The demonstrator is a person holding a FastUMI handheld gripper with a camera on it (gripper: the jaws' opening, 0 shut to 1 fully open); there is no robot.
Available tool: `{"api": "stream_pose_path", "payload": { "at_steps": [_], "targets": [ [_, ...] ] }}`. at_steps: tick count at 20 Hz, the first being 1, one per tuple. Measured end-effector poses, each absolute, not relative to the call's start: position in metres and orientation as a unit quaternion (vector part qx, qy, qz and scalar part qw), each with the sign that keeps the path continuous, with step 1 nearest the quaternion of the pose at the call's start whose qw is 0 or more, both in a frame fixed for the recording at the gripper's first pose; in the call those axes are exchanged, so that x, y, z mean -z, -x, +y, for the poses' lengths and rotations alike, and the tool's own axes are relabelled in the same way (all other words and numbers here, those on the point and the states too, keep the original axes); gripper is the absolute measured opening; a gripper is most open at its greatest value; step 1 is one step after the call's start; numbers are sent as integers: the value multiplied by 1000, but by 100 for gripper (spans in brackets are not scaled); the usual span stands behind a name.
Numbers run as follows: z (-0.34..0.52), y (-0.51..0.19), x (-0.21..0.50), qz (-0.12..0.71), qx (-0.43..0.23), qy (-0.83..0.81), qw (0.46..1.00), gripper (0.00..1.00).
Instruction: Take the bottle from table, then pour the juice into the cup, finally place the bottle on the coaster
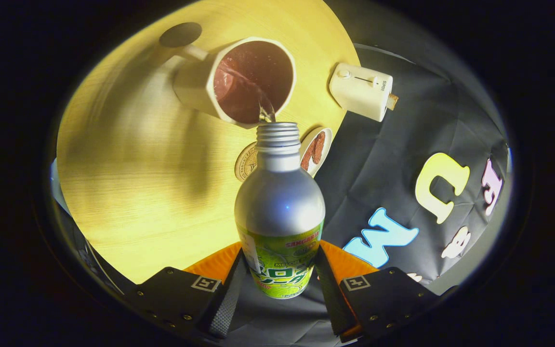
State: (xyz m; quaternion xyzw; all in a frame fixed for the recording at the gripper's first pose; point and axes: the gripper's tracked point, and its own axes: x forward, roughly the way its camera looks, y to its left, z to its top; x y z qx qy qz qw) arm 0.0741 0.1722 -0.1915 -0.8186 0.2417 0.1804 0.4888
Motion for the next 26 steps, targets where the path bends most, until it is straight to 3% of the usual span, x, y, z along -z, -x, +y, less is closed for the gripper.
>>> {"api": "stream_pose_path", "payload": {
  "at_steps": [26],
  "targets": [
    [192,-88,162,202,-150,879,405,77]
  ]
}}
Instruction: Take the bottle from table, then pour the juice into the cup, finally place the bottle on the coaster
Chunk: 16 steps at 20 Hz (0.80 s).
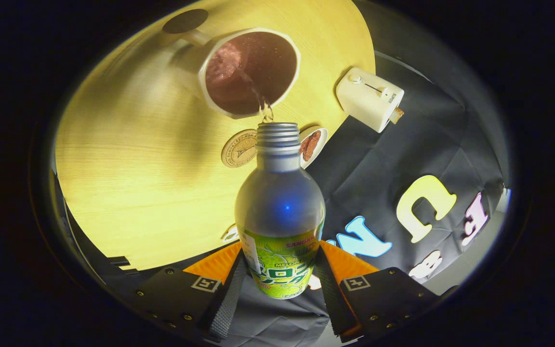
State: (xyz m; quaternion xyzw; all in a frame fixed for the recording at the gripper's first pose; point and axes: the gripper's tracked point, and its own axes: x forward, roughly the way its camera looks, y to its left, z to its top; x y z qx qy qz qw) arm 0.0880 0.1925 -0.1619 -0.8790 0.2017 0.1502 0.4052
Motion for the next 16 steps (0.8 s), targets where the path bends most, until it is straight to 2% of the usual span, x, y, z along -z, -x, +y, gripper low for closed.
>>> {"api": "stream_pose_path", "payload": {
  "at_steps": [12,16],
  "targets": [
    [191,-80,158,210,-153,883,391,77],
    [188,-75,167,220,-160,872,407,77]
  ]
}}
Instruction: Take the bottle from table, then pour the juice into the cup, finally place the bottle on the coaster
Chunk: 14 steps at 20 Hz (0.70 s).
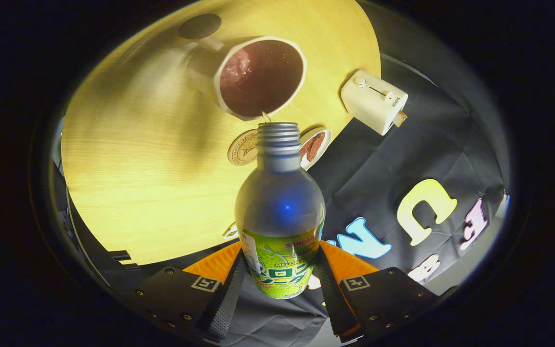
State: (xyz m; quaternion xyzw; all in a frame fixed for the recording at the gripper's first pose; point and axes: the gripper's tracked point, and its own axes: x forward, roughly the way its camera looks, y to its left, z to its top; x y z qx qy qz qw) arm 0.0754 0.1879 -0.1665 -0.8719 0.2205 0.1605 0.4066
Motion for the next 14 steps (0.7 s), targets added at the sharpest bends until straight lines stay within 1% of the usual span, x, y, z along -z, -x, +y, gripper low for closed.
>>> {"api": "stream_pose_path", "payload": {
  "at_steps": [14],
  "targets": [
    [158,-50,220,282,-204,761,548,77]
  ]
}}
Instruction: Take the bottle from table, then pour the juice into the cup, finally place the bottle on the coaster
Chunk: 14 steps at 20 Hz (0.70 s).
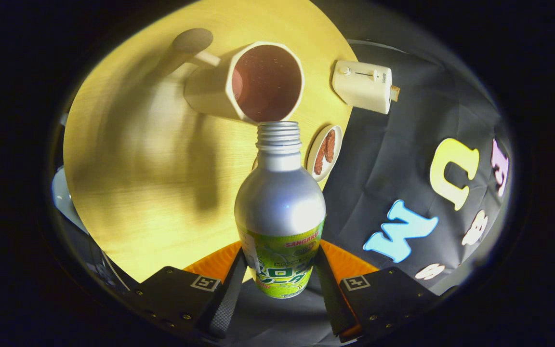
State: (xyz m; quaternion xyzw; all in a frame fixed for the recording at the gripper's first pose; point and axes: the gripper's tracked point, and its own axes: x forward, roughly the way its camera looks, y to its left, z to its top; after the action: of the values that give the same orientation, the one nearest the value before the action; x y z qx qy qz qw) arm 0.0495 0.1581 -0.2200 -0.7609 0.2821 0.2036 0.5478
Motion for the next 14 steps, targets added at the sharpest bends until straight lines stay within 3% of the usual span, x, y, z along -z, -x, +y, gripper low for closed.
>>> {"api": "stream_pose_path", "payload": {
  "at_steps": [14],
  "targets": [
    [181,-33,262,333,-262,551,719,77]
  ]
}}
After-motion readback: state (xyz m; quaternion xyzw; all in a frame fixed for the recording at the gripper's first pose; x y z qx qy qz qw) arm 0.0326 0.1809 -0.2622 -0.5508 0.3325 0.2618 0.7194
